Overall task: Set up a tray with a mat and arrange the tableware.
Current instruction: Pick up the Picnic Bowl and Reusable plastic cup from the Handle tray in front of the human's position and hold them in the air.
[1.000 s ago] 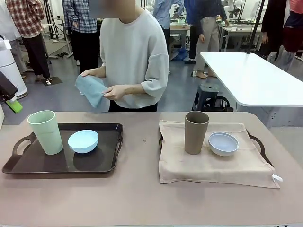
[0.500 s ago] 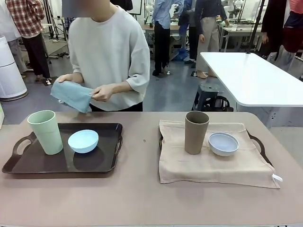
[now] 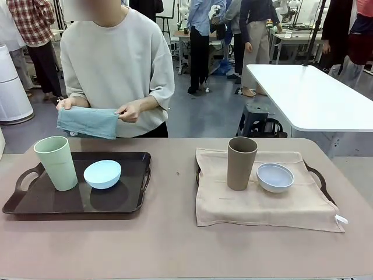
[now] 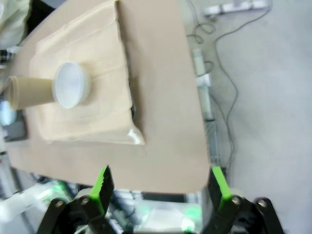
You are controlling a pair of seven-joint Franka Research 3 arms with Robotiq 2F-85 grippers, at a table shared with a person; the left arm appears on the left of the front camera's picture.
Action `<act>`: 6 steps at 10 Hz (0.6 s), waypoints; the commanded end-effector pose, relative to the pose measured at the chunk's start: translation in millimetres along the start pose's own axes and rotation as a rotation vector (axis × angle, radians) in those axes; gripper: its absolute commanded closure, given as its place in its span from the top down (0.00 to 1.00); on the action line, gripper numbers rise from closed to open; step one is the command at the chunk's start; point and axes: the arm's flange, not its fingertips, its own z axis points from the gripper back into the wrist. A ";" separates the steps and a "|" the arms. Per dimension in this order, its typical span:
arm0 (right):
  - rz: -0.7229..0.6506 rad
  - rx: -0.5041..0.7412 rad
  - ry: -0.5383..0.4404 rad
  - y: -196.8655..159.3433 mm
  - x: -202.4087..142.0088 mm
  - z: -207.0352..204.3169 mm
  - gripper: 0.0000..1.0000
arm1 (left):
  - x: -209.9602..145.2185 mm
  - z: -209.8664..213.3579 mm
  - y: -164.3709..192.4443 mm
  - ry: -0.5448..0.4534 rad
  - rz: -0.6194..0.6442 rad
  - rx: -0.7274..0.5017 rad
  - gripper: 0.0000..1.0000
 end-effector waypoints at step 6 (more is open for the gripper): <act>-0.261 0.570 0.043 -121.0 -28.6 49.8 1.00 | 2.5 58.7 76.2 -0.045 0.104 -0.179 1.00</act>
